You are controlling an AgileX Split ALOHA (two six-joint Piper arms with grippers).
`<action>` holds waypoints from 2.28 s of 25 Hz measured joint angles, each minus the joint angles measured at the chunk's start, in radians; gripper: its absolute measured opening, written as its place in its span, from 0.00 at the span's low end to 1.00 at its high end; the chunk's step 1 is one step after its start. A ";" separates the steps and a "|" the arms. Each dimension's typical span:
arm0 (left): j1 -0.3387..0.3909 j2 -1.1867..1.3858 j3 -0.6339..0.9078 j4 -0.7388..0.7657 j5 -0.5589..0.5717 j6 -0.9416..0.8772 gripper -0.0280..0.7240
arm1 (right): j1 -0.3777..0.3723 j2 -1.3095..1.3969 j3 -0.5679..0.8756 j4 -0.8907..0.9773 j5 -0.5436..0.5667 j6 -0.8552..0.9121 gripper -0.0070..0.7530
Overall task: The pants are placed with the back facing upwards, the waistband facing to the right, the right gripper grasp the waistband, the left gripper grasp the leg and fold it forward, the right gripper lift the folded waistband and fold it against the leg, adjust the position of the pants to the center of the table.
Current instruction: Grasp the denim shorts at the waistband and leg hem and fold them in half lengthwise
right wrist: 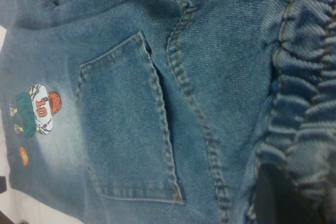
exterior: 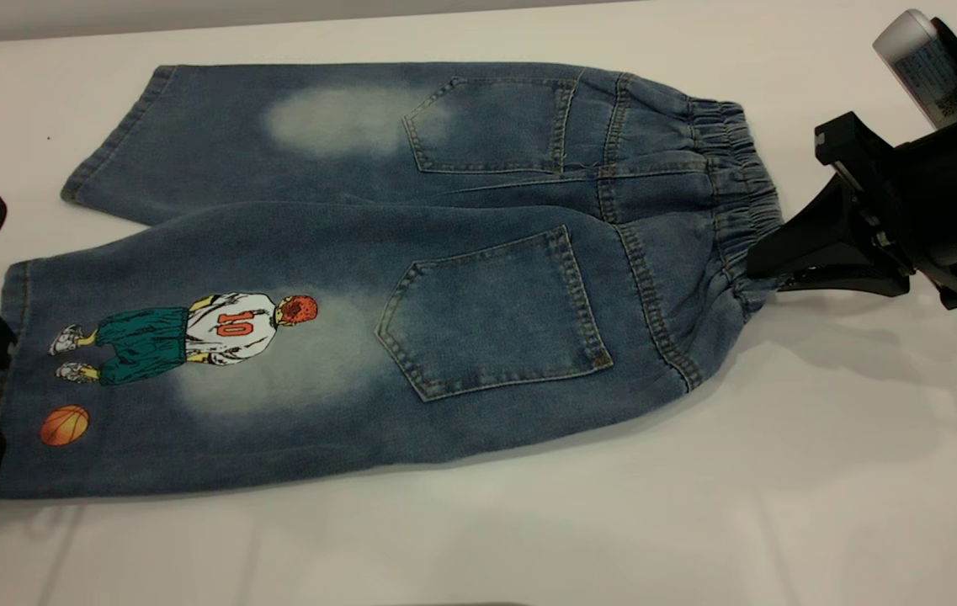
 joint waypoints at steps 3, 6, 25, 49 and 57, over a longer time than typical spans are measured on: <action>0.000 0.013 -0.001 0.000 -0.022 0.000 0.66 | 0.000 0.000 0.000 -0.001 0.001 0.000 0.06; 0.000 0.037 -0.005 0.000 -0.031 0.000 0.67 | 0.000 0.000 0.000 -0.001 0.001 0.000 0.06; 0.000 0.075 -0.007 0.000 -0.066 0.000 0.20 | 0.000 0.000 0.000 -0.002 0.032 0.000 0.06; 0.000 -0.249 -0.138 0.000 0.135 0.035 0.07 | 0.000 -0.174 -0.008 -0.040 0.056 0.002 0.05; 0.000 -0.187 -0.310 0.000 0.145 0.060 0.07 | 0.000 -0.166 -0.122 -0.077 0.005 0.096 0.05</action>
